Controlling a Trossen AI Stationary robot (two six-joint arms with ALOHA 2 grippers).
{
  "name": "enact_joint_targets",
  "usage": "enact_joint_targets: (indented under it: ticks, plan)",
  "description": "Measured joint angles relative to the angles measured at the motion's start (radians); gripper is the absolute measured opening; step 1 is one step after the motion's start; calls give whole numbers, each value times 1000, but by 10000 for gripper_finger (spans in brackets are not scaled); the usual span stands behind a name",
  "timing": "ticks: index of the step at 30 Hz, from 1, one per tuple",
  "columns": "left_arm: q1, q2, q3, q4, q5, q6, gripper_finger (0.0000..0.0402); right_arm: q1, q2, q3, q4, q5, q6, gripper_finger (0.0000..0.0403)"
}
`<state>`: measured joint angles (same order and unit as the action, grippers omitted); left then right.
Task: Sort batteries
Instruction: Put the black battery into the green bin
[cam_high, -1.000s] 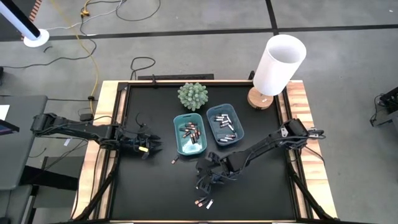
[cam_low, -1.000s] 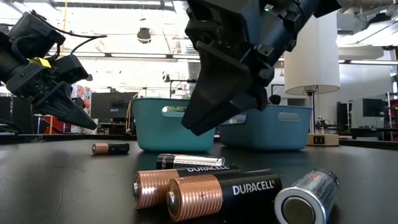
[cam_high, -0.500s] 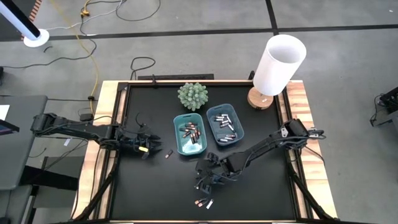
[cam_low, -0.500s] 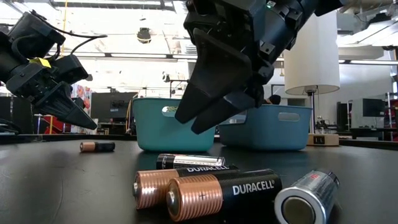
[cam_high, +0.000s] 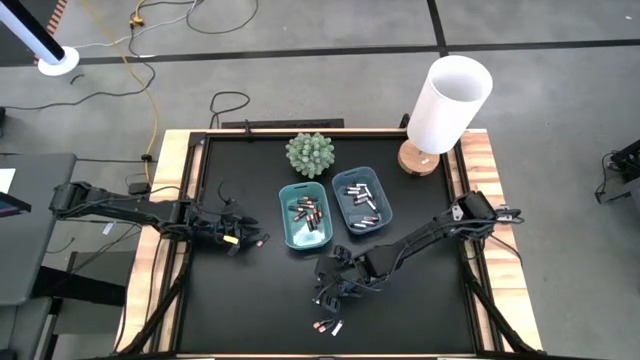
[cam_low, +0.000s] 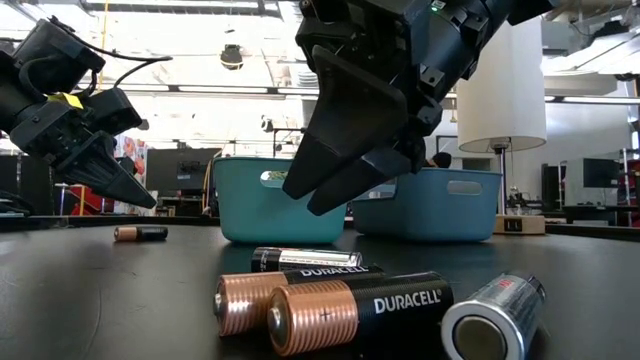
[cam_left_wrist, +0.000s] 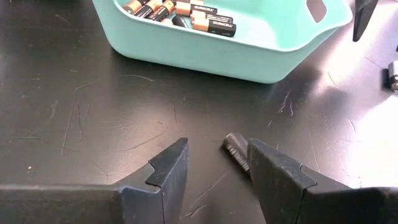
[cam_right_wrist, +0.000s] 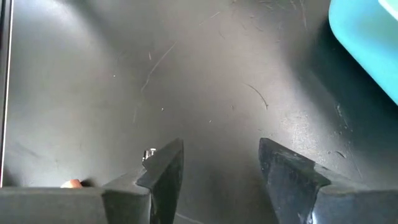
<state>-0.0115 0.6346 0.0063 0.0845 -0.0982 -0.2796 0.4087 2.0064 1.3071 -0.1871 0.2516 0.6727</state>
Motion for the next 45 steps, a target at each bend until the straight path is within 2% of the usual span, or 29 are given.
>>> enact_joint_targets:
  ticks: [18, 22, 32, 35, 45]
  plan:
    - [0, 0, 0, 0, 0, -5, 161, 16, 0, 0, 1, 0, 0, 226]
    - [0, 0, 0, -1, 6, -96, 161, 16, 0, 0, 1, 0, 0, 226]
    - [1, 0, 0, -3, -120, -193, 161, 16, 0, 0, 1, 0, 1, 226]
    - [1, 0, 1, -20, -173, -217, 161, 16, 0, 0, 1, 0, 1, 226]
    - [0, 7, 77, -261, -178, -234, 156, 16, 0, 0, 10, 0, 2, 226]
